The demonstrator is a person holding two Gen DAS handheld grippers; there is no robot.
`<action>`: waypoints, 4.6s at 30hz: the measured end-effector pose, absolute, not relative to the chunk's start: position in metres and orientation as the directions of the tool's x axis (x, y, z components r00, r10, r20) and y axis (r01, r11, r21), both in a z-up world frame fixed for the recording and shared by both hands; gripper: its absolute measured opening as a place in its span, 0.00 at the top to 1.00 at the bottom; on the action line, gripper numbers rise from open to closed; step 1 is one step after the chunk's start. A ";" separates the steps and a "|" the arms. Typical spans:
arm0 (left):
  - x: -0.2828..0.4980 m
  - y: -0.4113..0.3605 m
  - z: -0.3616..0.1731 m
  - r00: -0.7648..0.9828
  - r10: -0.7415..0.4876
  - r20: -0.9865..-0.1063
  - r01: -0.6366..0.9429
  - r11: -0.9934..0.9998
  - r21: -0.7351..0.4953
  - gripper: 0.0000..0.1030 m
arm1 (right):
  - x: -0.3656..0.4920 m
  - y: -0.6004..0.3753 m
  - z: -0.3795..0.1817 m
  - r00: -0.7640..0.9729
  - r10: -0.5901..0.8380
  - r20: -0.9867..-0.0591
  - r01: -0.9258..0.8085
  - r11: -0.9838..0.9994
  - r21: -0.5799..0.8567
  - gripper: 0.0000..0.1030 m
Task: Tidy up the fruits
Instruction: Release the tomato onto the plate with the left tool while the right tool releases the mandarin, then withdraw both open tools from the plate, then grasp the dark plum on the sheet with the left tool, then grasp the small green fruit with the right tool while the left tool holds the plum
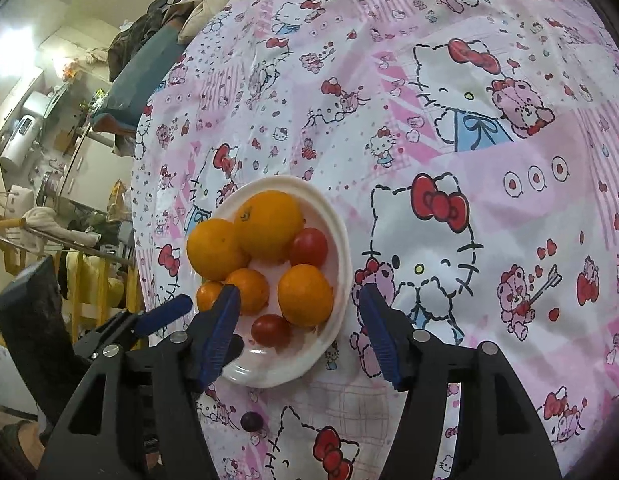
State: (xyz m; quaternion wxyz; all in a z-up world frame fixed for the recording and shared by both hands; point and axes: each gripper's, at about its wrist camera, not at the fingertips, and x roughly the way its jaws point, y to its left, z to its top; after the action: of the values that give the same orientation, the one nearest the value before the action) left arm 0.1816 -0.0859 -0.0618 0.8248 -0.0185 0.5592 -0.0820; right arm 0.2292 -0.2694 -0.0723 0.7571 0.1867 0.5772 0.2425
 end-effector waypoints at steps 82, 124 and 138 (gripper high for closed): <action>0.095 -0.115 -0.123 0.129 -0.078 -0.989 0.220 0.974 -0.048 0.83 | 0.126 -0.317 -0.045 0.356 0.554 -0.752 -0.011 0.808 0.590 0.12; 0.074 0.079 -0.047 0.362 -0.143 -0.921 -0.235 0.942 -0.239 0.83 | 0.028 -0.071 -0.103 -0.023 0.557 -0.830 -0.706 0.579 0.408 0.43; 0.080 0.073 -0.048 0.358 -0.128 -0.925 -0.255 0.939 -0.229 0.83 | 0.038 -0.087 -0.090 0.000 0.584 -0.811 -0.679 0.595 0.429 0.72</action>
State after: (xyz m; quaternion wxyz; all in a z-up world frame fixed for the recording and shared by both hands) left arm 0.0798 0.0726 -0.0481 0.8063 -0.1697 0.5653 0.0393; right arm 0.0378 -0.0870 -0.0905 0.7056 -0.0433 0.5476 0.4477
